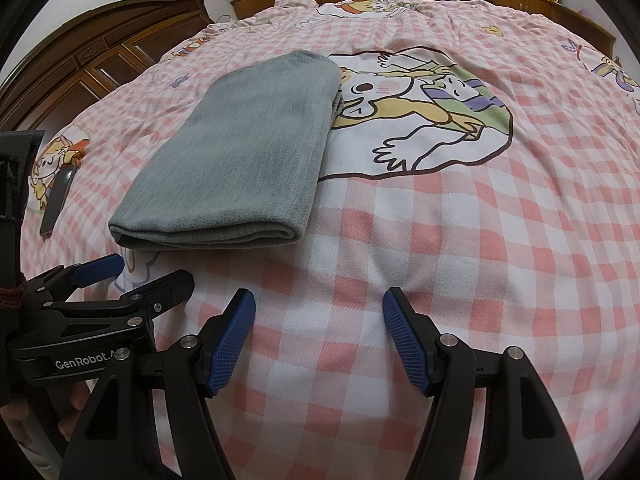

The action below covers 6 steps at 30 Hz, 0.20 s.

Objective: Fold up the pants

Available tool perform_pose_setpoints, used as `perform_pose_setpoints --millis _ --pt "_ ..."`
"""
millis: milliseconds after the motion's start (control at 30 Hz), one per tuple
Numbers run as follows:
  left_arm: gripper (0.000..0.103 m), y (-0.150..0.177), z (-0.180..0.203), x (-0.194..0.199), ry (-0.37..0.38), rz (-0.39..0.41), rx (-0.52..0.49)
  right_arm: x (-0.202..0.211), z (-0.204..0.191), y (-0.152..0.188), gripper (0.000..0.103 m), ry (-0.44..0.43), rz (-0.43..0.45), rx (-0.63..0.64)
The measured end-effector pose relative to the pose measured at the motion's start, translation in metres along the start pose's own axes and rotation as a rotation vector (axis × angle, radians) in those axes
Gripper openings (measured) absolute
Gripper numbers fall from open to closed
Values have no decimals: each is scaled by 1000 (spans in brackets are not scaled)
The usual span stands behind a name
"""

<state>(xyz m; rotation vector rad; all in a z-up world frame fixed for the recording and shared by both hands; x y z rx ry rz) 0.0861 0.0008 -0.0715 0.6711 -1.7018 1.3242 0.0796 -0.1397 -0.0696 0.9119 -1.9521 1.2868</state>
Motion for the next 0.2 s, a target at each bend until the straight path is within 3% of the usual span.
perform_pose_setpoints --millis 200 --pt "101 0 0 0 1 1 0 0 0 0 69 0 0 0"
Point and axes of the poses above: each gripper's, at about its wrist camera, not at the fingertips, and x roughly against the way its jaws point, z to its right, y to its underside, the point moved 10 cm from there along -x, roughly the way its jaws point, and after that the axes turned 13 degrees about -x, right-handed, at the moved point
